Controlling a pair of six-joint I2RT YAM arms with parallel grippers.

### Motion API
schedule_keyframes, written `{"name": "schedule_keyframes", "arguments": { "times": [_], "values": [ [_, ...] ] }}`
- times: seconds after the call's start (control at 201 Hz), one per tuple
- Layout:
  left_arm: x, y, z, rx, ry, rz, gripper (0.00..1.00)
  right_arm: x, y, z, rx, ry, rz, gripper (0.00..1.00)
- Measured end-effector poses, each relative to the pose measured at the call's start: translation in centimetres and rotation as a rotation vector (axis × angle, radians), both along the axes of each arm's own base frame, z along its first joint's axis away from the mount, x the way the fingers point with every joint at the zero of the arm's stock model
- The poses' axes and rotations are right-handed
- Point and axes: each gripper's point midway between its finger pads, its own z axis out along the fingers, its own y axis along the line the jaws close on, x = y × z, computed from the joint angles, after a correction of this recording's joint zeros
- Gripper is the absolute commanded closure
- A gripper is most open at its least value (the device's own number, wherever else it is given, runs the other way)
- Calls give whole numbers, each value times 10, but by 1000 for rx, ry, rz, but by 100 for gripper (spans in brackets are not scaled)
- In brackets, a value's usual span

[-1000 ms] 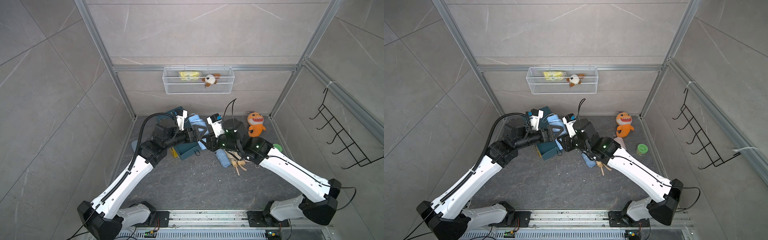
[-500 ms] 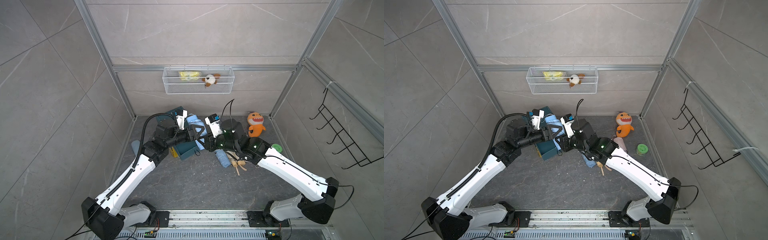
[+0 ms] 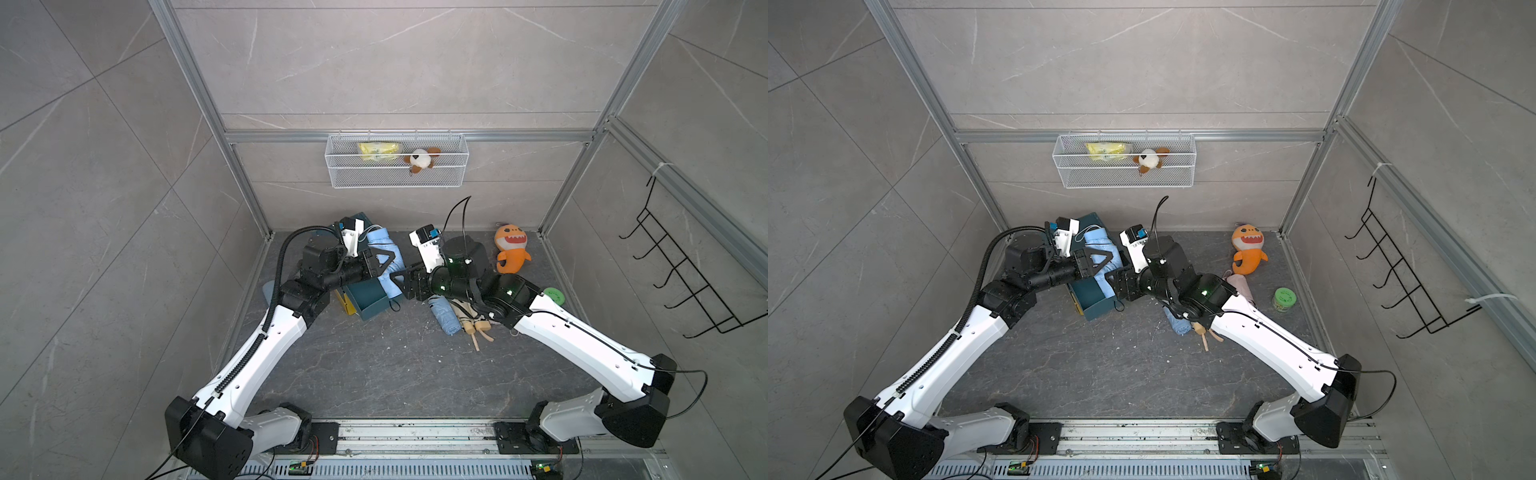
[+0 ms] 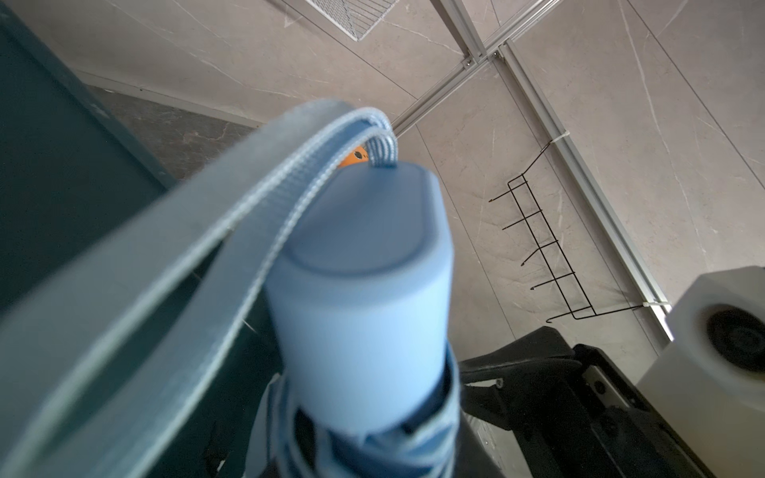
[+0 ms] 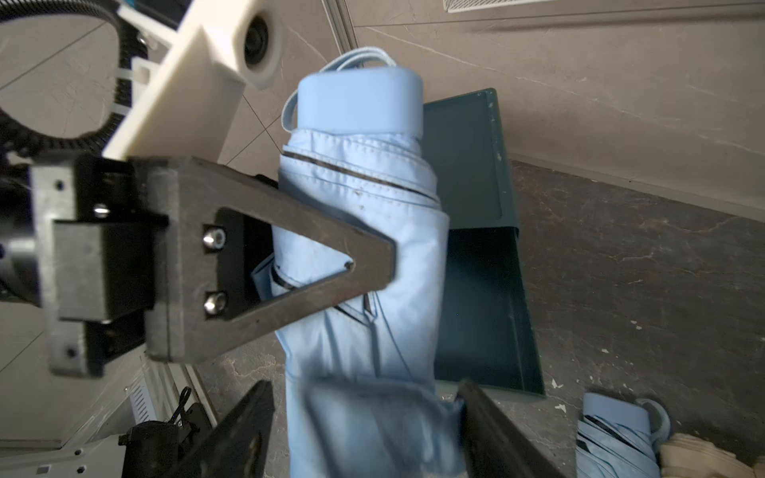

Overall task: Place the umbrella in the drawer by color
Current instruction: Place the umbrella in the drawer.

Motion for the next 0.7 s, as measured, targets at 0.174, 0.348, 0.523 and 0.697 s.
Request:
{"name": "schedule_keyframes", "arguments": {
  "times": [0.174, 0.348, 0.523, 0.697],
  "values": [
    [8, 19, -3, 30, 5, 113, 63, -3, -6, 7, 141, 19, -20, 24],
    [13, 45, 13, 9, -25, 278, 60, -4, 9, -5, 317, 115, -13, 22],
    [18, 62, 31, -49, -47, 390, 60, 2, 27, -1, 504, 196, 3, 20],
    [34, 61, 33, -71, -20, 434, 70, 6, 42, 12, 663, 254, 41, 20]
  ]
}}
